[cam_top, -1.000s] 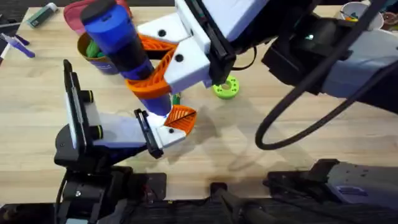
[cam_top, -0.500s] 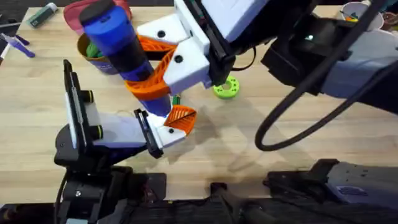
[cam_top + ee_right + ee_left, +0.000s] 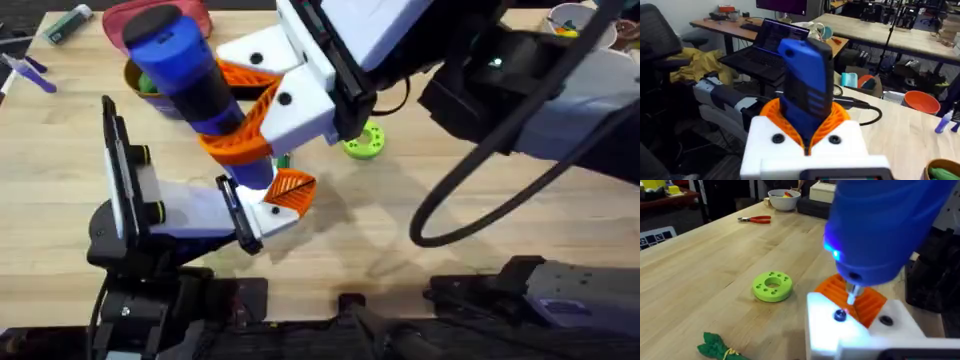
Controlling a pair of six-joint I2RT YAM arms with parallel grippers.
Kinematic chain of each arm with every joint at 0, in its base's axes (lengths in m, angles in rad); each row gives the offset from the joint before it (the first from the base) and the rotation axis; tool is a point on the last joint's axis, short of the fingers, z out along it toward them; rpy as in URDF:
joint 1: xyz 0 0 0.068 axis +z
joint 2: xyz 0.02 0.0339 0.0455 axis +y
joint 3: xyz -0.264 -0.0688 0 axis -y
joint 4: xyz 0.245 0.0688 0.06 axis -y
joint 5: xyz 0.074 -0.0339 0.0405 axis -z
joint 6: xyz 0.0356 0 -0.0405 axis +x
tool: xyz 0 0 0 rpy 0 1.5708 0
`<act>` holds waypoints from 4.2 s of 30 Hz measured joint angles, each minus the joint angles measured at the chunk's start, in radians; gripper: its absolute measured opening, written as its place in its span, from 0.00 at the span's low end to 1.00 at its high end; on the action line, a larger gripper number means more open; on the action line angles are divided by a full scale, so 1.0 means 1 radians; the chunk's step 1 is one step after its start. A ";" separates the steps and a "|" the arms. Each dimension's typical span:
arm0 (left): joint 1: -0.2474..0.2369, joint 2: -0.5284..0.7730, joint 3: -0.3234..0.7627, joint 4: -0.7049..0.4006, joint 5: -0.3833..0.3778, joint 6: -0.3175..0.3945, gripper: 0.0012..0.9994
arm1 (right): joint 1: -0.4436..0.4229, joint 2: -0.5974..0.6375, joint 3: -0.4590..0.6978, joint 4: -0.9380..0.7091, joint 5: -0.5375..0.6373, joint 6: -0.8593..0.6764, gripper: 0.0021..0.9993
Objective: Pick up the gripper from the table and insert it into the empty holder that is missing its gripper. Then pick up a screw, insert it into the mounting hole, and use the screwdriver to tighten it. Finally, clean up the table by picking up the vegetable and placing it into the bucket.
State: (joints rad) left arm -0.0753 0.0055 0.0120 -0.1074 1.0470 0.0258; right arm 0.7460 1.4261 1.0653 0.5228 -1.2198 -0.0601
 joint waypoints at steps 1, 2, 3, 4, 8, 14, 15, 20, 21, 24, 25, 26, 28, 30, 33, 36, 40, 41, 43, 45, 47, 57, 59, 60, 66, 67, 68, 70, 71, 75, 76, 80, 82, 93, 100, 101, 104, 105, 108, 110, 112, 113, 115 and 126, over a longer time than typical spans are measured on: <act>0.000 0.000 0.000 0.000 0.000 0.000 0.02 | 0.000 0.001 0.000 0.000 0.000 0.000 0.02; 0.000 0.000 0.000 0.000 0.000 0.000 0.02 | 0.000 0.001 0.000 0.000 0.000 0.000 0.02; 0.000 0.000 0.000 0.000 0.000 0.000 0.02 | 0.000 0.002 0.000 0.000 0.000 0.000 0.02; 0.000 0.000 0.000 0.000 0.000 0.000 0.02 | 0.000 0.003 0.000 0.000 0.000 0.000 0.02; 0.000 0.000 0.000 0.000 0.000 0.000 0.02 | 0.000 0.007 0.000 0.000 0.000 -0.001 0.02; 0.000 0.000 0.000 0.000 0.000 0.000 0.02 | 0.000 0.008 0.000 0.000 0.000 -0.001 0.02; 0.000 0.000 0.000 0.000 0.000 0.000 0.02 | 0.000 0.008 0.000 0.000 0.000 -0.001 0.02; 0.000 0.000 0.000 0.000 0.000 0.000 0.02 | 0.000 0.008 0.000 -0.001 0.000 -0.008 0.02; 0.000 0.000 0.000 0.000 0.000 0.000 0.02 | 0.000 0.008 0.000 -0.001 0.000 -0.009 0.02; 0.000 0.000 0.000 0.000 0.000 0.000 0.02 | 0.000 0.008 0.000 -0.003 0.000 -0.016 0.02; 0.000 0.000 0.000 0.000 0.000 0.000 0.02 | 0.000 0.008 0.000 -0.003 0.000 -0.016 0.02; 0.000 0.000 0.000 0.000 0.000 0.000 0.02 | 0.000 0.008 0.000 -0.005 0.000 -0.017 0.02; 0.000 0.000 0.000 0.000 0.000 0.000 0.02 | 0.000 0.008 0.000 -0.017 0.000 -0.024 0.02; 0.000 0.000 0.000 0.000 0.000 0.000 0.02 | 0.000 0.008 0.000 -0.031 0.000 -0.029 0.02; 0.000 0.000 0.000 0.000 0.000 0.000 0.02 | 0.000 0.008 0.000 -0.041 0.000 -0.038 0.02; 0.000 0.000 0.000 0.000 0.000 0.000 0.02 | 0.000 0.008 0.000 -0.042 0.000 -0.044 0.02; 0.000 0.000 0.000 0.000 0.000 0.000 0.02 | 0.000 0.008 0.000 -0.042 0.000 -0.046 0.02; 0.000 0.000 0.000 0.000 0.000 0.000 0.02 | 0.000 0.008 0.000 -0.041 0.001 -0.047 0.02; 0.000 0.000 0.000 0.000 0.000 0.000 0.02 | 0.000 0.008 0.000 -0.042 0.007 -0.050 0.02; 0.000 0.000 0.000 0.000 0.000 0.000 0.02 | 0.000 0.008 0.000 -0.043 0.011 -0.050 0.02; 0.000 0.000 0.000 0.000 0.000 0.000 0.02 | 0.000 0.008 0.000 -0.043 0.015 -0.053 0.02; 0.000 0.000 0.000 0.000 0.000 0.000 0.02 | 0.009 0.008 0.000 -0.045 0.022 -0.053 0.02; 0.000 0.000 0.000 0.000 0.000 0.000 0.02 | 0.013 0.008 0.000 -0.046 0.022 -0.053 0.02; 0.000 0.000 0.000 0.000 0.000 0.000 0.02 | 0.015 0.008 0.000 -0.047 0.022 -0.053 0.02; 0.000 0.000 0.000 0.000 0.000 0.000 0.02 | 0.016 0.008 0.000 -0.048 0.022 -0.053 0.02; 0.000 0.000 0.000 0.000 0.000 0.000 0.02 | 0.016 0.008 0.000 -0.048 0.022 -0.054 0.02; 0.000 0.000 0.000 0.000 0.000 0.000 0.02 | 0.016 0.008 0.000 -0.048 0.022 -0.057 0.02; 0.000 0.000 0.000 0.000 0.000 0.000 0.02 | 0.016 0.008 0.000 -0.047 0.022 -0.061 0.02; 0.000 0.000 0.000 0.000 0.000 0.000 0.02 | 0.016 0.008 0.000 -0.047 0.022 -0.061 0.02; 0.000 0.000 0.000 0.000 0.000 0.000 0.02 | 0.016 0.008 0.000 -0.046 0.022 -0.068 0.02; 0.000 0.000 0.000 0.000 0.000 0.000 0.02 | 0.016 0.008 0.000 -0.047 0.023 -0.068 0.02; 0.000 0.000 0.000 0.000 0.000 0.000 0.02 | 0.016 0.008 0.000 -0.047 0.022 -0.068 0.02; 0.000 0.000 0.000 0.000 0.000 0.000 0.02 | 0.016 0.008 0.000 -0.047 0.023 -0.068 0.02; 0.000 0.000 0.000 0.000 0.000 0.000 0.02 | 0.016 0.008 0.000 -0.047 0.022 -0.068 0.02; 0.000 0.000 0.000 0.000 0.000 0.000 0.02 | 0.008 0.008 0.000 -0.048 0.022 -0.068 0.02; 0.000 0.000 0.000 0.000 0.000 0.000 0.02 | 0.007 0.008 0.000 -0.049 0.022 -0.068 0.02; 0.000 0.000 0.000 0.000 0.000 0.000 0.02 | 0.006 0.008 0.000 -0.049 0.021 -0.068 0.02; 0.000 0.000 0.000 0.000 0.000 0.000 0.02 | 0.005 0.008 0.000 -0.049 0.021 -0.068 0.02; 0.000 0.000 0.000 0.000 0.000 0.000 0.02 | 0.005 0.008 0.000 -0.049 0.021 -0.068 0.02; 0.000 0.000 0.000 0.000 0.000 0.000 0.02 | 0.005 0.008 0.000 -0.051 0.021 -0.068 0.02; 0.000 0.000 0.000 0.000 0.000 0.000 0.02 | 0.005 0.008 0.000 -0.053 0.021 -0.068 0.02; 0.000 0.000 0.000 0.000 0.000 0.000 0.02 | 0.005 0.008 0.000 -0.053 0.021 -0.068 0.02; 0.000 0.000 0.000 0.000 0.000 0.000 0.02 | 0.005 0.008 0.000 -0.053 0.021 -0.068 0.02; 0.000 0.000 0.000 0.000 0.000 0.000 0.02 | 0.005 0.008 0.000 -0.069 0.021 -0.071 0.02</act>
State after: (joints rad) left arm -0.0753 0.0052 0.0120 -0.1077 1.0470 0.0261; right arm 0.7513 1.4338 1.0653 0.4538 -1.1984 -0.1314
